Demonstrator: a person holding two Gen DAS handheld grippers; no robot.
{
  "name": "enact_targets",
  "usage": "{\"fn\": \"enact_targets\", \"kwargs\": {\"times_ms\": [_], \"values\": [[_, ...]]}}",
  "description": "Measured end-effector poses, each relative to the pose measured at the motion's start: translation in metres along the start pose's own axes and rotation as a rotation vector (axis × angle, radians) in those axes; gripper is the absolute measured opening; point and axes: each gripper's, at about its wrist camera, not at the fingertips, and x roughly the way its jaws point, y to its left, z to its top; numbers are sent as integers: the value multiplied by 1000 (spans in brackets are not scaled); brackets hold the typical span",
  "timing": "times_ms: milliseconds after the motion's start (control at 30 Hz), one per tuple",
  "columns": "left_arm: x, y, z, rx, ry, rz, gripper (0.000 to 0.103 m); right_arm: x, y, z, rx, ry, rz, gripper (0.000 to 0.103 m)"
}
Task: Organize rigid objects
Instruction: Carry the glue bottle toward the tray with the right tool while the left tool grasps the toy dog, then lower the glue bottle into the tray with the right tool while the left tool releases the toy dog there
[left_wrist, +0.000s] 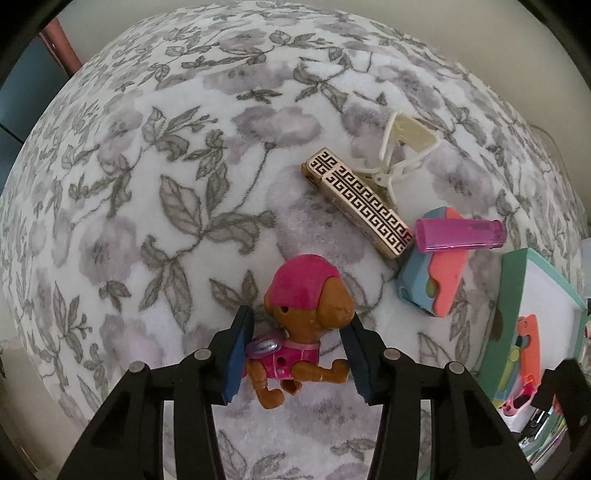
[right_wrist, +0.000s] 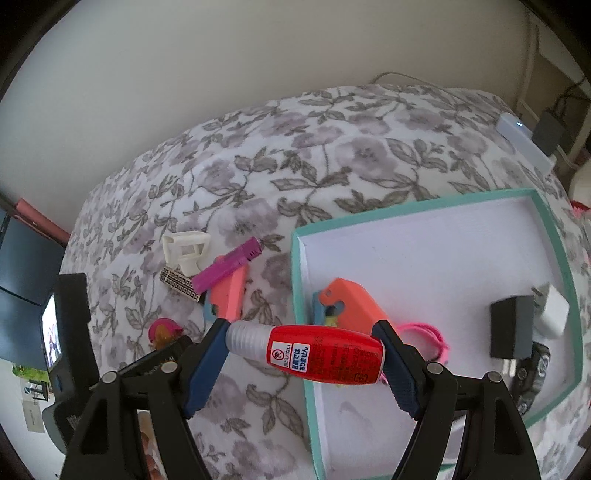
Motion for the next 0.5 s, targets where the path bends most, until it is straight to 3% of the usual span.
{"fn": "enact_targets", "kwargs": {"times_ms": [133, 500], "values": [[-24, -2, -6, 7, -46, 11, 49, -10, -8, -2, 10, -15, -10, 80], [-88, -28, -26, 79, -192, -49, 49, -27, -63, 9, 118, -50, -56, 80]]}}
